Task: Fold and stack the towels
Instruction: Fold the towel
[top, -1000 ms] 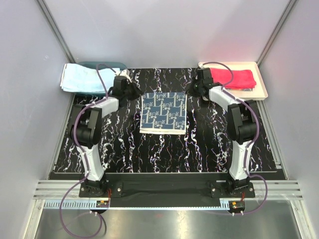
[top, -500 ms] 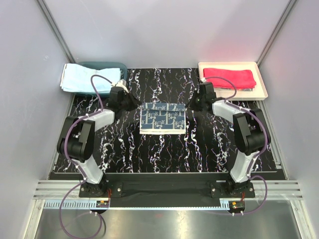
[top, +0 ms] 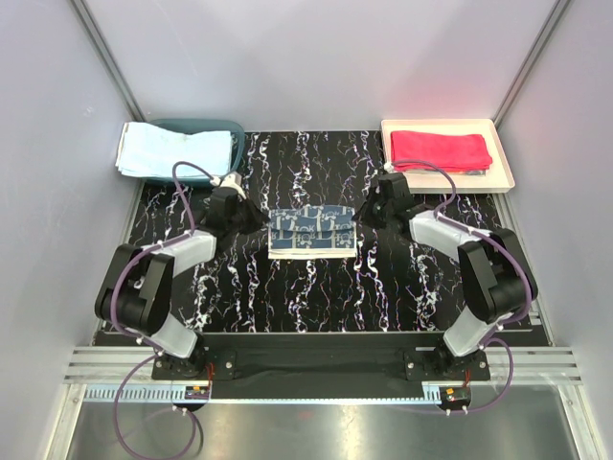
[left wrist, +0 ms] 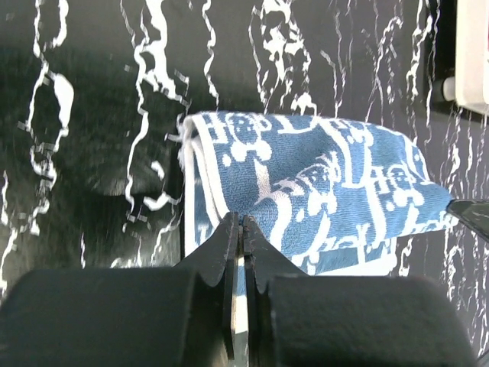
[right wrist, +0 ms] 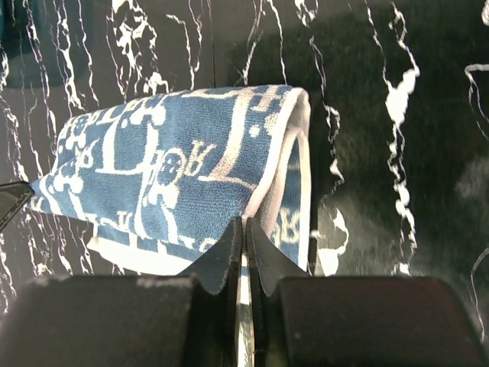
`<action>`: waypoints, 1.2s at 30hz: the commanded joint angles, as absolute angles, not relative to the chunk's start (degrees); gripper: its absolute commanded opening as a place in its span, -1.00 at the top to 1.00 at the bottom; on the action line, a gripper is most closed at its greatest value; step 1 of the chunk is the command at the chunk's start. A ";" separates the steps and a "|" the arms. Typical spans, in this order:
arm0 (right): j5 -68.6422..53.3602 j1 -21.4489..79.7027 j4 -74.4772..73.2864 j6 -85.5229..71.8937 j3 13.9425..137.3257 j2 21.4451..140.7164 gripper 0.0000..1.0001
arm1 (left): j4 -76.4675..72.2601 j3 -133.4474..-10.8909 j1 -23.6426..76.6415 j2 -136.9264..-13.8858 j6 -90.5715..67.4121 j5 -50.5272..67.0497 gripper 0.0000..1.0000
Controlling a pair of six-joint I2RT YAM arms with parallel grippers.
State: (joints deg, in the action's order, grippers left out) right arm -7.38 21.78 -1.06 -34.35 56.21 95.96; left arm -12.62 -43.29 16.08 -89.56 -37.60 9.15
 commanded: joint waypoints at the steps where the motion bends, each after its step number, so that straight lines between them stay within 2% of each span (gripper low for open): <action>1: -4.49 23.02 1.32 -35.24 54.94 92.03 0.84 | -15.12 -41.31 16.78 -85.96 -37.53 6.94 0.92; 36: -2.20 24.96 3.87 -37.79 44.91 87.63 0.84 | -16.26 -30.68 19.25 -78.22 -37.35 5.80 0.93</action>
State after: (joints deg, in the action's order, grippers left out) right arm -3.70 24.45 1.50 -37.01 45.67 90.67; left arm -13.43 -31.48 19.20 -80.64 -37.63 7.46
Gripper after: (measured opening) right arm 0.086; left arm 0.046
